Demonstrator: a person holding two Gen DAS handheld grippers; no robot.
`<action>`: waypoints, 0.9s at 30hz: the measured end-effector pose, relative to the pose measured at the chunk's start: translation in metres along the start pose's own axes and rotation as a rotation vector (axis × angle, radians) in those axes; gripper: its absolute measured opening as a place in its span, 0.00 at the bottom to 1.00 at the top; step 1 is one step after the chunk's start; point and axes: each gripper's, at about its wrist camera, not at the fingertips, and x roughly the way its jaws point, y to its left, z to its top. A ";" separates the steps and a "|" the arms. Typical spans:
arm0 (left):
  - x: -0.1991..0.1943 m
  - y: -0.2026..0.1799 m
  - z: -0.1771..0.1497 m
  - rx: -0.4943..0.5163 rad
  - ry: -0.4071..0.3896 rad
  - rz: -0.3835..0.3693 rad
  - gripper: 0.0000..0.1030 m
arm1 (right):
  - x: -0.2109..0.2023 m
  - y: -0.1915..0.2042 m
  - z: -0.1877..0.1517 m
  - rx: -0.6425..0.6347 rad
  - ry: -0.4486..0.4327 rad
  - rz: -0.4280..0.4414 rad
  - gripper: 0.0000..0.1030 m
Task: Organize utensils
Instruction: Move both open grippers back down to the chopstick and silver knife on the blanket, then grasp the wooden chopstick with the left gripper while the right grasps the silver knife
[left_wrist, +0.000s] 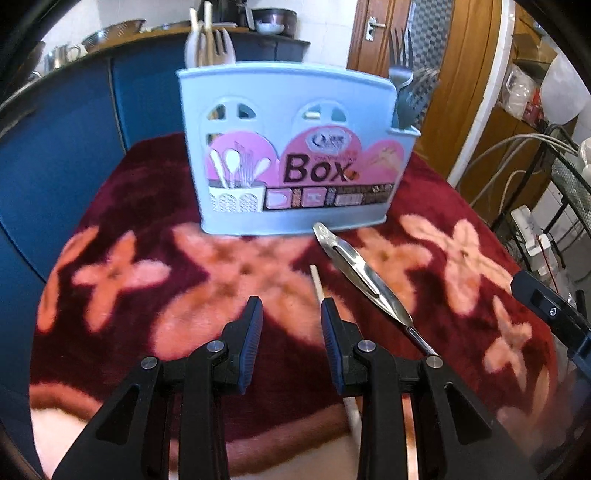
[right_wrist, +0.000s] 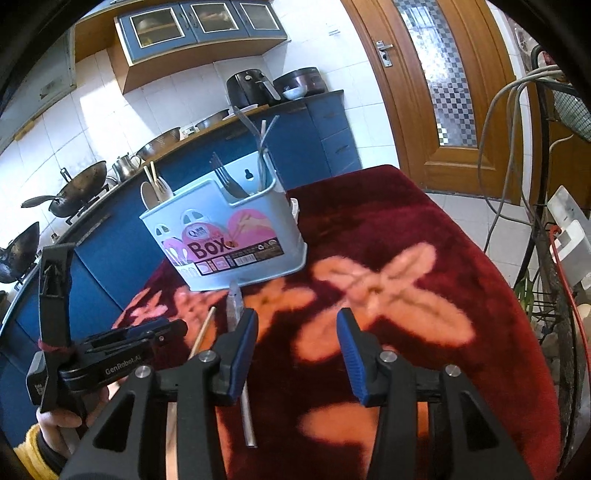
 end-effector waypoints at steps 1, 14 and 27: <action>0.003 -0.001 0.001 -0.003 0.017 -0.014 0.32 | 0.000 -0.002 -0.001 0.002 0.002 -0.002 0.47; 0.030 -0.005 0.010 -0.004 0.131 -0.078 0.17 | 0.000 -0.018 -0.004 0.025 0.010 -0.015 0.49; 0.036 -0.001 0.020 -0.038 0.168 -0.098 0.05 | 0.002 -0.018 -0.005 0.034 0.022 -0.007 0.49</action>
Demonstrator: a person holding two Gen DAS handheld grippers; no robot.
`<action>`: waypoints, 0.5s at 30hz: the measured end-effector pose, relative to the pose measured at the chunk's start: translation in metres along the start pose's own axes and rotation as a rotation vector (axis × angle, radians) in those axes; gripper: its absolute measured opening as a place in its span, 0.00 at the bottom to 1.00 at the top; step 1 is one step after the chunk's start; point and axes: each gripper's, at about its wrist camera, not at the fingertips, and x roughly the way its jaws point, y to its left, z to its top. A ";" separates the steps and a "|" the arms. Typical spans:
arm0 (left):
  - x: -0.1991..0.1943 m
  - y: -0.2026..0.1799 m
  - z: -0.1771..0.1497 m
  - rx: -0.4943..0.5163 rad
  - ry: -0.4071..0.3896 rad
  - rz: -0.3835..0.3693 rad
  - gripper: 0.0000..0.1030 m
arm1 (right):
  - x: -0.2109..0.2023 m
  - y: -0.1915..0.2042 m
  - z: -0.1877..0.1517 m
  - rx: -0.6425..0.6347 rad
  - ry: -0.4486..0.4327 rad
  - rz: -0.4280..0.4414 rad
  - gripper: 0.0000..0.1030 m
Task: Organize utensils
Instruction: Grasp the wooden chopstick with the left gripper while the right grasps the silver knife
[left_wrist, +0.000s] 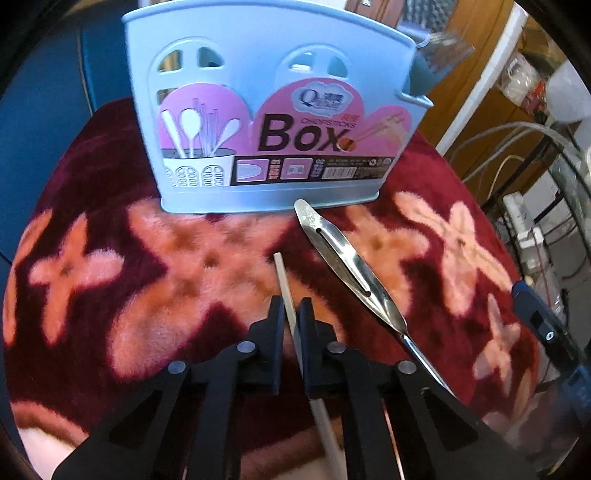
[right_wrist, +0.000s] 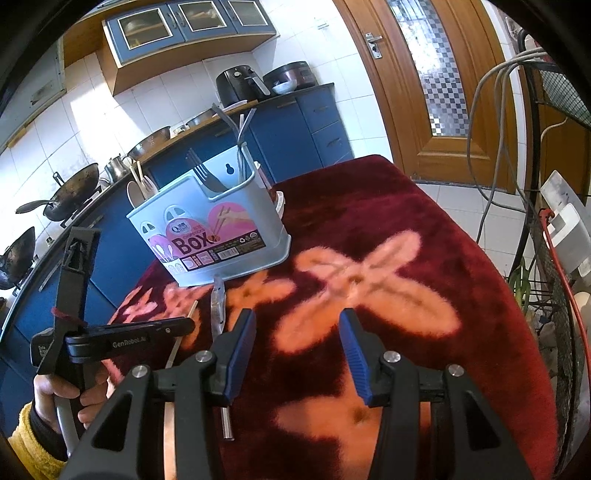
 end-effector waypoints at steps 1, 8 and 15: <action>-0.001 0.003 0.000 -0.013 -0.003 -0.009 0.03 | 0.000 0.001 0.000 -0.003 0.002 0.000 0.49; -0.018 0.020 -0.004 -0.065 -0.058 -0.020 0.03 | 0.003 0.010 0.004 -0.019 0.022 0.005 0.49; -0.049 0.044 -0.007 -0.111 -0.194 0.022 0.02 | 0.015 0.027 0.012 -0.040 0.061 0.030 0.49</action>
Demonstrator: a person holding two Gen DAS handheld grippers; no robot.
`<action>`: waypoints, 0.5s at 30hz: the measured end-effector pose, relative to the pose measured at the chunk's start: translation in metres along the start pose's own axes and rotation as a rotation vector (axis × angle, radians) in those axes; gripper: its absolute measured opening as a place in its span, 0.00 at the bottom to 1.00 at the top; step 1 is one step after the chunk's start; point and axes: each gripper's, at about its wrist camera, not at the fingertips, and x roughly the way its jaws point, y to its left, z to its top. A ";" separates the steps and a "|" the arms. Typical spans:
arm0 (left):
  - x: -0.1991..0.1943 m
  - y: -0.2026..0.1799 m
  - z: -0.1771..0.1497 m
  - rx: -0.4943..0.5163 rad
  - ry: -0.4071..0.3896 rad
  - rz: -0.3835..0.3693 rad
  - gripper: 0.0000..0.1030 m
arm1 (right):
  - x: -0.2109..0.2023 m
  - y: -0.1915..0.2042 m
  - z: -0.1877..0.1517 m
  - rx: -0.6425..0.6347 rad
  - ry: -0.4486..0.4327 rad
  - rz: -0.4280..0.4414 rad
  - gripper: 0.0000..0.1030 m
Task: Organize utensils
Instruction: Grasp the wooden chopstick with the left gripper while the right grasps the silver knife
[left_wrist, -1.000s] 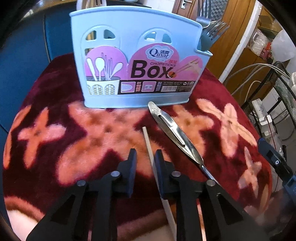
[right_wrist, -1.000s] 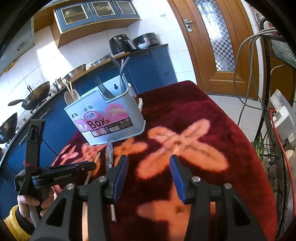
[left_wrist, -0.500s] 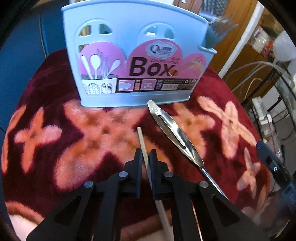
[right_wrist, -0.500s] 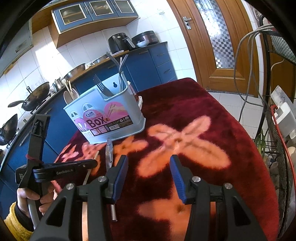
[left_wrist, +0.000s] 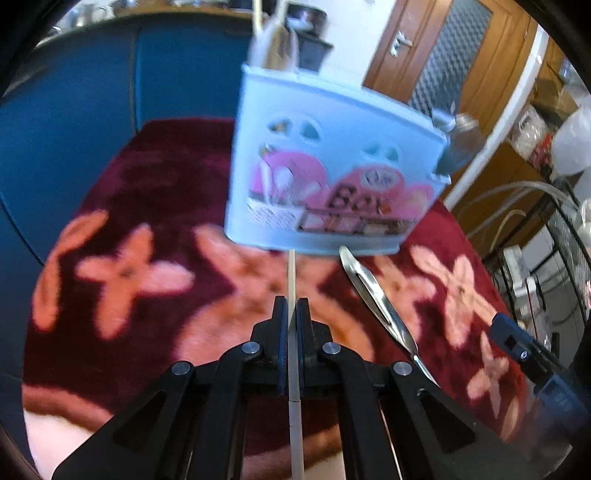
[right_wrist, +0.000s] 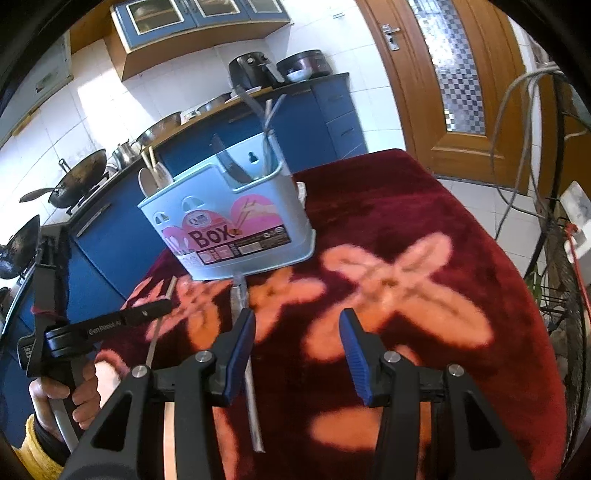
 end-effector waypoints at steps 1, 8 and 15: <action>-0.003 0.004 0.002 -0.007 -0.020 0.003 0.02 | 0.002 0.003 0.002 -0.007 0.006 0.002 0.49; -0.015 0.022 0.007 -0.031 -0.067 0.016 0.02 | 0.021 0.023 0.013 -0.061 0.066 0.023 0.49; -0.022 0.040 0.006 -0.055 -0.088 0.029 0.02 | 0.053 0.039 0.019 -0.112 0.162 0.057 0.49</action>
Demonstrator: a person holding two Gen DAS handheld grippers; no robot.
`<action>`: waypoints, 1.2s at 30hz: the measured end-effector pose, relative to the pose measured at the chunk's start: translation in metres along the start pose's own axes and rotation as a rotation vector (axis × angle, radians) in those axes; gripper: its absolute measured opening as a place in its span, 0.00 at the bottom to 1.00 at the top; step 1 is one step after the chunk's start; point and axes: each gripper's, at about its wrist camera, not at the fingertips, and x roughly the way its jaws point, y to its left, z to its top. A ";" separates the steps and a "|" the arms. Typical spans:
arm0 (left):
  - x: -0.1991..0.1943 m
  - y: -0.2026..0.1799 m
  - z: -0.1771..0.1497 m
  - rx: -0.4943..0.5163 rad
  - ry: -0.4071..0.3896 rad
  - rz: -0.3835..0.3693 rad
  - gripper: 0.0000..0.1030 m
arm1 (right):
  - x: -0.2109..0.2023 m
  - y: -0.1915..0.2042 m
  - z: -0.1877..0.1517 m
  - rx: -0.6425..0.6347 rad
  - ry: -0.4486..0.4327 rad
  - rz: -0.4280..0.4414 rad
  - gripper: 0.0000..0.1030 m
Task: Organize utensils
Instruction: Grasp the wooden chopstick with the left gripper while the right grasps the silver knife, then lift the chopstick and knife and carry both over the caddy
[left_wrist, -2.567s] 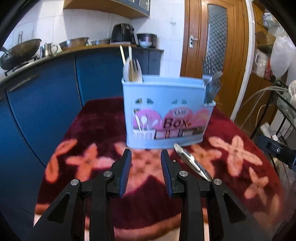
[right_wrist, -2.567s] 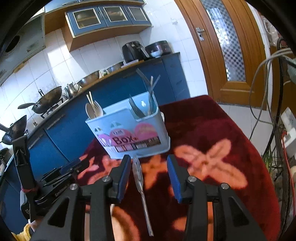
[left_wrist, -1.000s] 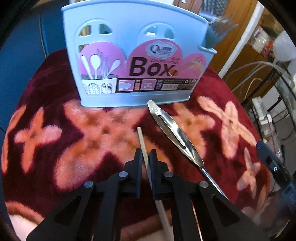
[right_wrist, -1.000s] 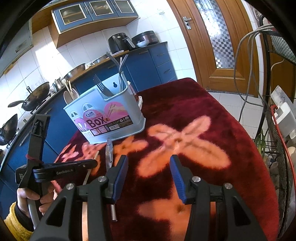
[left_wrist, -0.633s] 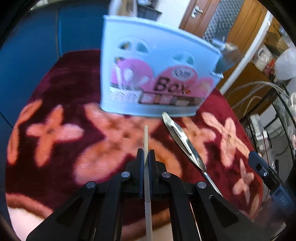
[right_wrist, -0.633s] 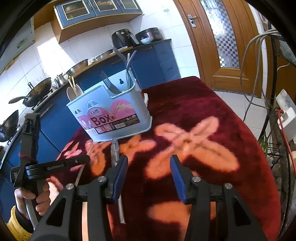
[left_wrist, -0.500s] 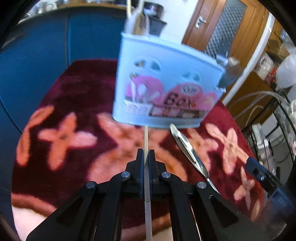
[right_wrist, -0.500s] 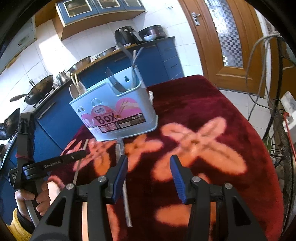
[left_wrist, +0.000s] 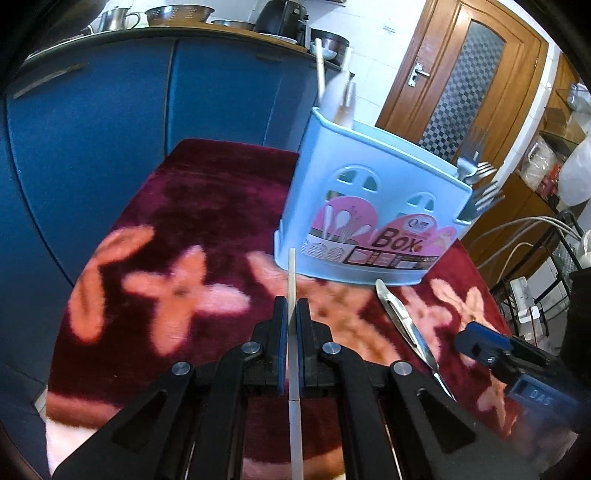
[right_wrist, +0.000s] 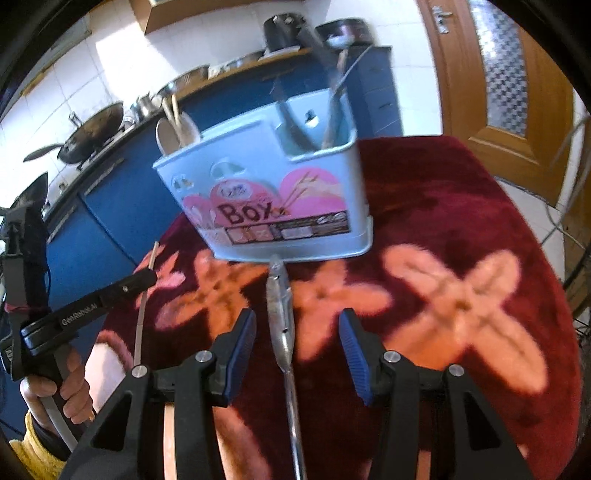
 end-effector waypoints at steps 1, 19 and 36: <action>0.000 0.001 0.000 -0.001 -0.002 0.001 0.02 | 0.005 0.002 0.001 -0.009 0.015 0.003 0.49; -0.001 0.011 0.000 -0.025 -0.030 -0.013 0.02 | 0.068 0.018 0.020 -0.172 0.229 -0.035 0.11; -0.016 0.002 0.003 -0.009 -0.069 -0.028 0.02 | 0.069 0.021 0.037 -0.192 0.318 0.030 0.03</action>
